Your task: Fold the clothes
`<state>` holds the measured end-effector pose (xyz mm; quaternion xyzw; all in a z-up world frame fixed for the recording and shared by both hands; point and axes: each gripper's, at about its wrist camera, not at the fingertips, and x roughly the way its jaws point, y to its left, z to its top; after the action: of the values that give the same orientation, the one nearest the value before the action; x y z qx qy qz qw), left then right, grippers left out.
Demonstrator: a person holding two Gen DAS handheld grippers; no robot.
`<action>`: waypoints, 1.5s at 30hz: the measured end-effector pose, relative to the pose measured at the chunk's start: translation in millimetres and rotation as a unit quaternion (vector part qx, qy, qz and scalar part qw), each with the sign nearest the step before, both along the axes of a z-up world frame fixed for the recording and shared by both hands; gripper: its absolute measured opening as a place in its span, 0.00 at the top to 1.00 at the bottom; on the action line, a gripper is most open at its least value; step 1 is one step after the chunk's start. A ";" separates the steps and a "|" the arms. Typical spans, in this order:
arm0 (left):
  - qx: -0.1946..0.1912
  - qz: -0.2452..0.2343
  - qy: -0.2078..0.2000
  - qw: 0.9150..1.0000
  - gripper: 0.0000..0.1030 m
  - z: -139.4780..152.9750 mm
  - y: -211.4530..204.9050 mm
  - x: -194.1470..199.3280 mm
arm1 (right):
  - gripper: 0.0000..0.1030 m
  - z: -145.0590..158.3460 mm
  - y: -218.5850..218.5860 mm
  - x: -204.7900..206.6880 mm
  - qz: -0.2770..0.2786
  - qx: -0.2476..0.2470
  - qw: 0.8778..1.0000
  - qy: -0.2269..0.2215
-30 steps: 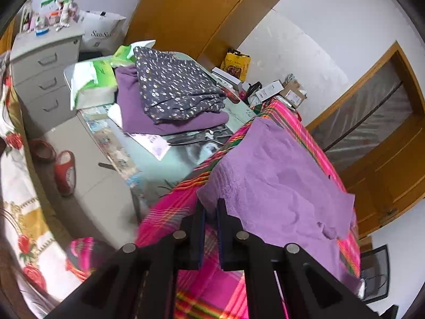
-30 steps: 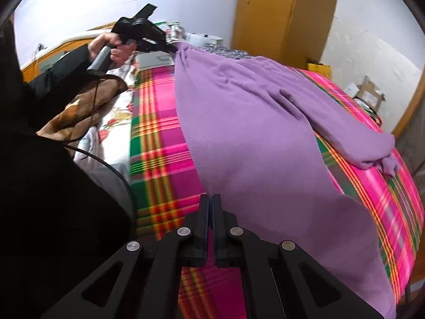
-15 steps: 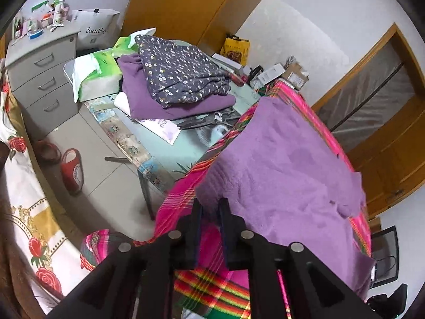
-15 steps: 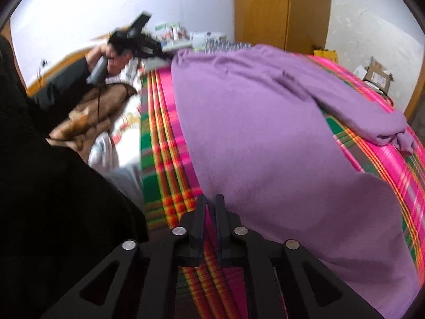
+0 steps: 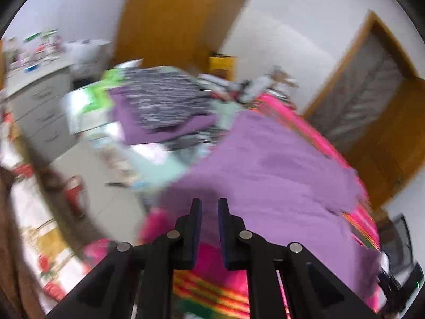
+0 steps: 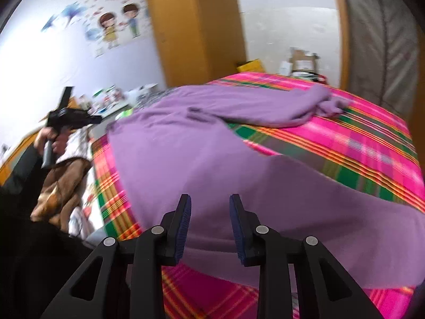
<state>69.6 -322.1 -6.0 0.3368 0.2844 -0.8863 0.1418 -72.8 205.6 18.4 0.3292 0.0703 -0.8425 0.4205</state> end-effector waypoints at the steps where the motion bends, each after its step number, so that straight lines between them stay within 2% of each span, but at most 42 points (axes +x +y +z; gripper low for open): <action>1: 0.000 -0.015 -0.004 1.000 0.89 -2.9 6.7 -7.8 | 0.70 0.8 5.5 -2.8 -0.016 -0.008 1.000 -0.002; 3: 0.004 -0.031 -0.028 0.999 0.89 -16.3 12.0 -23.6 | 0.70 2.6 20.7 -8.7 -0.051 -0.029 0.998 -0.010; 5: 0.015 -0.020 -0.057 0.998 0.89 -33.0 6.0 -32.8 | 0.69 3.2 42.4 -14.7 -0.097 -0.048 0.994 -0.021; 6: 0.015 -0.015 -0.063 0.998 0.93 -35.2 5.3 -34.3 | 0.69 2.7 54.5 -17.5 -0.124 -0.054 0.991 -0.026; 10: -0.001 -0.008 -0.058 0.998 0.94 -27.3 12.1 -33.8 | 0.68 -6.3 103.9 -25.9 -0.221 -0.069 0.971 -0.057; 14: -0.024 -0.061 -0.036 0.997 0.94 -12.0 53.8 -45.5 | 0.68 -21.7 135.4 -28.4 -0.285 -0.077 0.950 -0.099; 17: -0.027 -0.113 -0.022 0.993 0.94 -6.2 90.8 -57.4 | 0.68 -32.7 152.9 -27.4 -0.321 -0.089 0.935 -0.125; 21: -0.039 -0.197 -0.015 0.980 0.94 -4.3 152.8 -75.8 | 0.68 -36.8 171.4 -23.3 -0.361 -0.094 0.918 -0.131; 27: -0.049 -0.299 -0.016 0.953 0.94 -10.7 229.6 -94.2 | 0.68 -39.8 201.7 -29.0 -0.428 -0.073 0.892 -0.128; 31: -0.050 -0.355 -0.023 0.933 0.94 -17.0 276.7 -96.3 | 0.68 -42.0 222.5 -39.1 -0.453 -0.091 0.877 -0.136; 35: -0.060 -0.412 -0.023 0.909 0.94 -18.3 317.3 -89.5 | 0.67 -42.9 241.6 -51.5 -0.465 -0.121 0.864 -0.151; 38: -0.063 -0.438 -0.017 0.896 0.94 -15.1 335.6 -86.7 | 0.66 -50.2 256.6 -62.3 -0.477 -0.135 0.851 -0.174; 41: -0.066 -0.447 -0.017 0.892 0.94 -13.6 346.1 -88.1 | 0.65 -64.2 266.6 -77.5 -0.464 -0.177 0.841 -0.215; 43: -0.066 -0.447 -0.018 0.892 0.94 -12.2 347.6 -89.4 | 0.65 -67.1 268.8 -83.7 -0.459 -0.188 0.841 -0.218; 45: -0.065 -0.443 -0.018 0.894 0.94 -11.2 345.8 -91.9 | 0.84 -62.9 271.3 -83.3 -0.463 -0.191 0.842 -0.200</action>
<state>-22.2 23.7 -17.2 0.4338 0.0445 -0.8676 -0.2388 -156.1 476.9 -44.6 0.3983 -0.3381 -0.8517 0.0404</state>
